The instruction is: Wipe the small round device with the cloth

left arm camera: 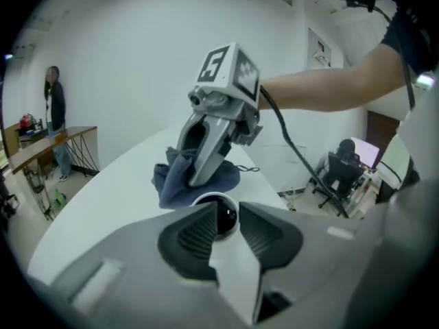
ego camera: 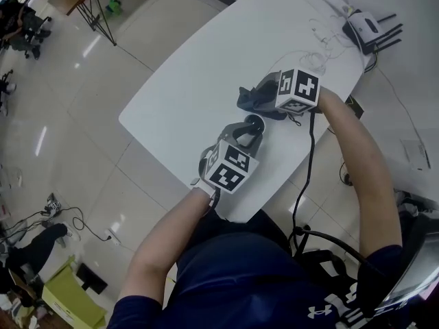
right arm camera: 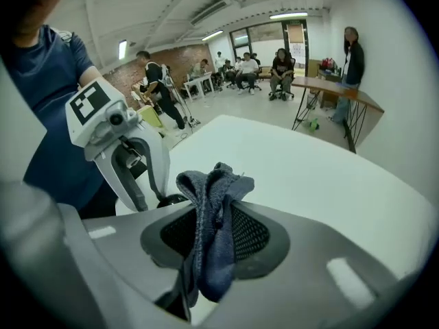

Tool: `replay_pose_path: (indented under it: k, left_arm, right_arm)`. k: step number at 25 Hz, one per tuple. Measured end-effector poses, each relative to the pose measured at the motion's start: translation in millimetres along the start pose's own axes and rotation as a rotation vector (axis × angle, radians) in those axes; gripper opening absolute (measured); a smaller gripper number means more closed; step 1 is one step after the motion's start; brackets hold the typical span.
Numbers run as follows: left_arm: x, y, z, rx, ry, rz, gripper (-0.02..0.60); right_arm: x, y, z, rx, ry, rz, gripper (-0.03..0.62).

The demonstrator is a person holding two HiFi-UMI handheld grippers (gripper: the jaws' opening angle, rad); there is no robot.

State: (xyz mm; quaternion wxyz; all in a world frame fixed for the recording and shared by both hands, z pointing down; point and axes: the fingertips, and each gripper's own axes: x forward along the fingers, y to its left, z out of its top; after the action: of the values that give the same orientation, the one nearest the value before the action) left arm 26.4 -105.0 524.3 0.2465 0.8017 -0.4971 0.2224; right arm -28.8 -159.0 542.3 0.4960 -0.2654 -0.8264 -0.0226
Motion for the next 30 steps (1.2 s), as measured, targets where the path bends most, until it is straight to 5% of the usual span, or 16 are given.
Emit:
replay_pose_path:
  k: [5,10,18,25,30]
  left_arm:
    - [2.8,0.7,2.7,0.009,0.002,0.014,0.087]
    - [-2.1,4.3,1.7,0.008,0.007,0.001,0.087]
    - [-33.7,33.9,26.5,-0.09,-0.051,-0.084,0.106]
    - [-1.3,35.7,17.9,0.17,0.173,-0.294,0.123]
    - [9.6,22.2,11.8,0.129,0.228,-0.4,0.126]
  right_arm:
    - [39.4,-12.1,-37.5,0.09,0.023,0.032,0.121]
    - [46.6,-25.5,-43.7,0.275,-0.164,-0.063,0.121]
    - [-80.6,16.9,-50.0,0.69,-0.779,-0.54,0.124]
    - [-85.9,95.1,-34.8,0.953,-0.996,-0.836,0.126]
    - [-49.4,96.0,-12.5,0.977,-1.016,-0.912,0.124]
